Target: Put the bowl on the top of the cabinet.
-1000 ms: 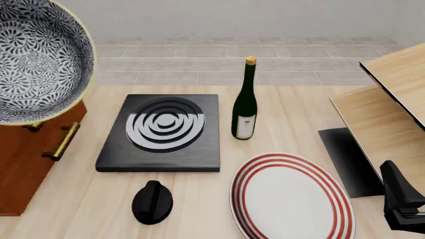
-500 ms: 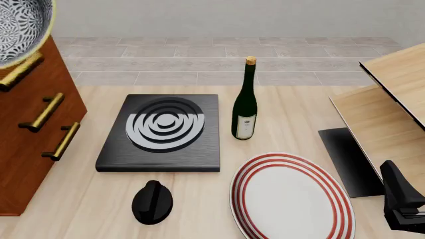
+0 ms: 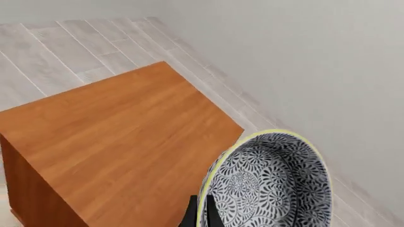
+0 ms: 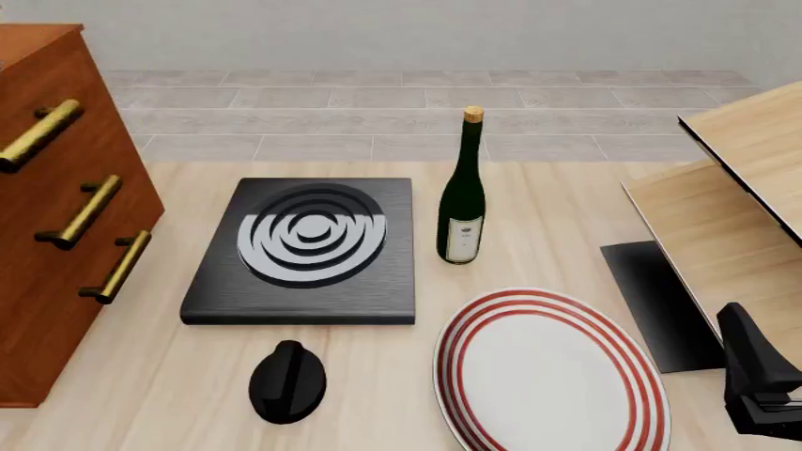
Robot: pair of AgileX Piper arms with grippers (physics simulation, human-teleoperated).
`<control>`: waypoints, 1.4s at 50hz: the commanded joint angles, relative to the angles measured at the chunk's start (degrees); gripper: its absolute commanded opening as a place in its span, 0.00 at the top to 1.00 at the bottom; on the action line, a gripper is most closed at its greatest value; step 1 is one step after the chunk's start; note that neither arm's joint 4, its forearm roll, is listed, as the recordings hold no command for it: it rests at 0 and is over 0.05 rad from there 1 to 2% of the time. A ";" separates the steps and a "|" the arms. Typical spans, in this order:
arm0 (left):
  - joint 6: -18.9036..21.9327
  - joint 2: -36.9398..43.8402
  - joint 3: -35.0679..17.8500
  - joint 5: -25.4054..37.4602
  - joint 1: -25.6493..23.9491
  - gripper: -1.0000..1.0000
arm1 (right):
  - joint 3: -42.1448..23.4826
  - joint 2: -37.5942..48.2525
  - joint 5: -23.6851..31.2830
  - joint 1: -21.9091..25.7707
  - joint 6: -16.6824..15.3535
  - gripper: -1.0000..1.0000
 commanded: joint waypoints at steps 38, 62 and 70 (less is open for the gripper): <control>-13.03 6.52 0.67 -2.28 8.40 1.00 | -2.41 -0.31 2.75 0.33 0.04 0.00; -13.58 9.82 -3.07 -2.96 13.65 1.00 | -5.07 -0.41 5.46 0.38 -0.05 0.00; -12.95 12.09 -3.66 -2.53 15.37 1.00 | -5.96 -0.41 6.37 0.38 -0.03 0.00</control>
